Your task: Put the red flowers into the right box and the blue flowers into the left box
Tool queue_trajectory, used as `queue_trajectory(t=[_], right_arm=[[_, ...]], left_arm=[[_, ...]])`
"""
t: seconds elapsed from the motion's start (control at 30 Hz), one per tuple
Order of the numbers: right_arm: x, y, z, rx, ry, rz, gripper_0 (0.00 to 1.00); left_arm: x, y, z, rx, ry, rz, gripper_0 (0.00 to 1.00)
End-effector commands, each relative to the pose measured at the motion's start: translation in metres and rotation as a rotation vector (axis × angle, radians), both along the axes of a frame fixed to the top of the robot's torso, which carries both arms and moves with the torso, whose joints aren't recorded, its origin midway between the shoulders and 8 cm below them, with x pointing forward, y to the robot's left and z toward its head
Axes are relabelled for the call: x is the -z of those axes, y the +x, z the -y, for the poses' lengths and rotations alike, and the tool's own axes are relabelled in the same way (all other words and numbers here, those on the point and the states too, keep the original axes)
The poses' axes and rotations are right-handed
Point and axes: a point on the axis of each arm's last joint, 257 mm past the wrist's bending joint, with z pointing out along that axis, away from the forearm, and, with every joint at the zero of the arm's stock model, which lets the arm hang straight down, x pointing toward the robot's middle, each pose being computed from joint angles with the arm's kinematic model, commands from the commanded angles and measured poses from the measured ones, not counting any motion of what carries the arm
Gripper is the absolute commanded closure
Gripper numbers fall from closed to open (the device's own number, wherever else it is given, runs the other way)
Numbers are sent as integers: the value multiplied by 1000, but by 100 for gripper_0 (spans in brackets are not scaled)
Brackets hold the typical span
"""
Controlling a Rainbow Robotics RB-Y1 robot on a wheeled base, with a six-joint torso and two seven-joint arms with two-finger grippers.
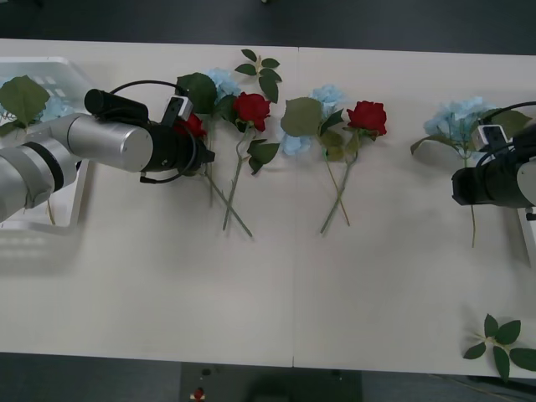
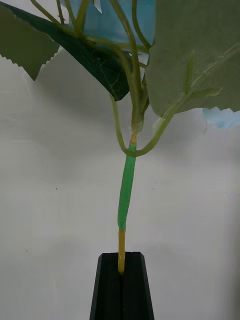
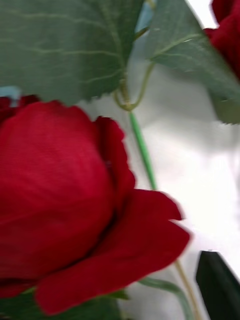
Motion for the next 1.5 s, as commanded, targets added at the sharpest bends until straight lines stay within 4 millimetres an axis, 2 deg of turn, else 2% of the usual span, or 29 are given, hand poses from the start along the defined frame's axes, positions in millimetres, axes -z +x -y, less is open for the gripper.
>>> queue_trajectory(t=[0.03, 0.33, 0.4, 0.47, 0.63, 0.8, 0.93, 1.07, 1.1, 1.4, 1.5], right_arm=[[-8, 10, -4, -5, 11, 29, 100], [-4, 11, -9, 0, 27, 27, 98], [-5, 11, -7, 0, 20, 31, 66], [-5, 13, -7, -1, 16, 39, 40], [-6, 14, -7, -5, 16, 45, 25], [-10, 14, -11, -22, 13, 51, 25], [-29, 10, -15, -48, 30, 45, 25], [-66, -3, -24, -117, 48, 46, 25], [-70, -5, -26, -127, 54, 46, 25], [-158, -36, -87, -281, 203, 107, 24], [-182, -55, -105, -316, 286, 122, 24]], left_arm=[[17, -4, -40, -68, 25, -26, 100], [17, -4, -37, -56, 30, -22, 100], [18, -5, -35, -55, 27, -23, 100], [17, -4, -35, -55, 27, -21, 100], [16, -5, -31, -47, 25, -22, 100], [9, -6, -31, -35, 21, -16, 100], [1, -11, -36, -33, 22, -47, 100], [-18, -21, -46, -20, 25, -102, 100], [-21, -23, -46, -19, 23, -109, 100], [-73, -49, -69, 11, 36, -213, 100], [-90, -56, -81, 12, 33, -240, 100]])
